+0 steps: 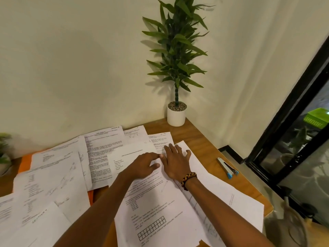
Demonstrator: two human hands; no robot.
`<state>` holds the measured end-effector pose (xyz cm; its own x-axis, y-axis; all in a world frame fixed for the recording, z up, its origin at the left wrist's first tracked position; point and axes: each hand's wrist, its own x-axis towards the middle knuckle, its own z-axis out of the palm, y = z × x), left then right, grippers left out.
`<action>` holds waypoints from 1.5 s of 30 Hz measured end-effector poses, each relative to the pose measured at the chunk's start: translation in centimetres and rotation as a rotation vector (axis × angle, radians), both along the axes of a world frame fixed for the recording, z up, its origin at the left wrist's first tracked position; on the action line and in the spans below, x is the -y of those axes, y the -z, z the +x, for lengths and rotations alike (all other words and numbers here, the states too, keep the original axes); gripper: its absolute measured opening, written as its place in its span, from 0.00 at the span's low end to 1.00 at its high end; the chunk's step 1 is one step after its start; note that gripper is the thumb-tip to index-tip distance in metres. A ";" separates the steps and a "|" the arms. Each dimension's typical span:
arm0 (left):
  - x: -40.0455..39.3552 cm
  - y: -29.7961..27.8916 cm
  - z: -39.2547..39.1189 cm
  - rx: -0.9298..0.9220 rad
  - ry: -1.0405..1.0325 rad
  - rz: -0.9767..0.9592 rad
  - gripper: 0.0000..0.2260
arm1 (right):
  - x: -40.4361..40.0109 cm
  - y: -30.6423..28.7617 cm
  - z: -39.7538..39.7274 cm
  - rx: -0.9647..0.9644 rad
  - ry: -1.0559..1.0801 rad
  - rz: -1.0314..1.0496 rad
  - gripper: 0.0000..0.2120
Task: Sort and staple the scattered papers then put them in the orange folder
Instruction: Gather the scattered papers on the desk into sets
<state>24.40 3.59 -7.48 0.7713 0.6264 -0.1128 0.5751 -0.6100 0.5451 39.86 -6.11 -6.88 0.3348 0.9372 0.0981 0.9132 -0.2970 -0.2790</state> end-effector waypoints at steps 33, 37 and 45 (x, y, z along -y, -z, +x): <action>-1.6 1.5 -0.5 0.038 -0.018 0.041 0.24 | -10.6 -3.2 3.7 -0.451 0.357 0.191 0.06; -1.6 1.9 -1.3 0.057 -0.014 0.053 0.27 | -11.2 -5.7 3.7 -0.369 0.345 0.331 0.04; -1.4 0.8 -1.7 0.033 -0.002 0.061 0.23 | -12.1 -11.1 4.1 -0.117 0.364 0.635 0.12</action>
